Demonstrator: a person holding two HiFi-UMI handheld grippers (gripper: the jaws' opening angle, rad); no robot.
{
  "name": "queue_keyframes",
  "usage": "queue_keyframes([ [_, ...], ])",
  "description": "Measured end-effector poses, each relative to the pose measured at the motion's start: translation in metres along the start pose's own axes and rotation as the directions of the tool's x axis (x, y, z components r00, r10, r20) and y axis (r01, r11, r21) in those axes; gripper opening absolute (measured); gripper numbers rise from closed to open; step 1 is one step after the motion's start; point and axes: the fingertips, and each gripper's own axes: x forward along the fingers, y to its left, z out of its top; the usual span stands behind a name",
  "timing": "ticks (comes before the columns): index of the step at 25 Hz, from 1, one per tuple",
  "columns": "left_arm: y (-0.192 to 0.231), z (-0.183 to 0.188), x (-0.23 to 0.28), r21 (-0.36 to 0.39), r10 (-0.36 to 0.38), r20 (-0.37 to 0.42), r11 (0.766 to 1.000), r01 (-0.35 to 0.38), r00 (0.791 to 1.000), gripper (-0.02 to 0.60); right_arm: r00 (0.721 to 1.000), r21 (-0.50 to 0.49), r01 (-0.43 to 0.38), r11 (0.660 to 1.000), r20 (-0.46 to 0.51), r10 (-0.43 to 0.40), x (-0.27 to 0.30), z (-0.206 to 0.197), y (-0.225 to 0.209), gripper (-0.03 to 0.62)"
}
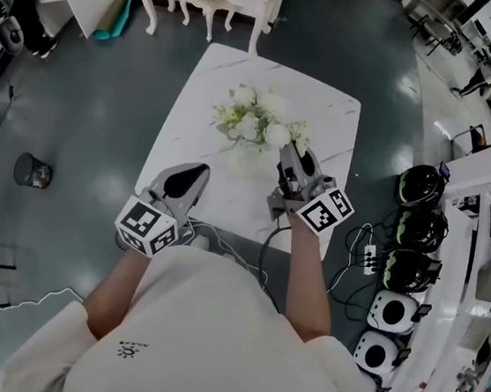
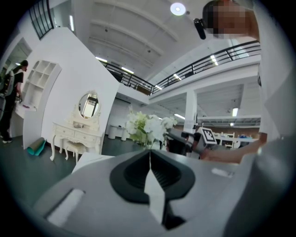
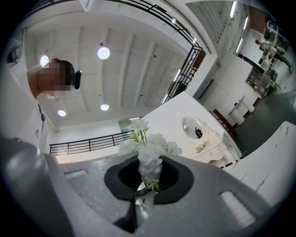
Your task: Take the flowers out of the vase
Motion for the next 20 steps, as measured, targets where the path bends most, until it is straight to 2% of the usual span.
queue_keyframes([
  [12,0.000,0.011,0.004,-0.002,-0.028,0.014,1.000,0.028,1.000,-0.011,1.000,-0.034,0.002,0.999,0.016,-0.001,0.003,0.022,0.015,0.026],
  [20,-0.001,0.012,0.000,-0.001,-0.031,0.021,1.000,0.031,0.999,-0.011,0.998,-0.036,-0.020,0.999,0.063,0.022,0.005,0.040,0.029,0.026],
])
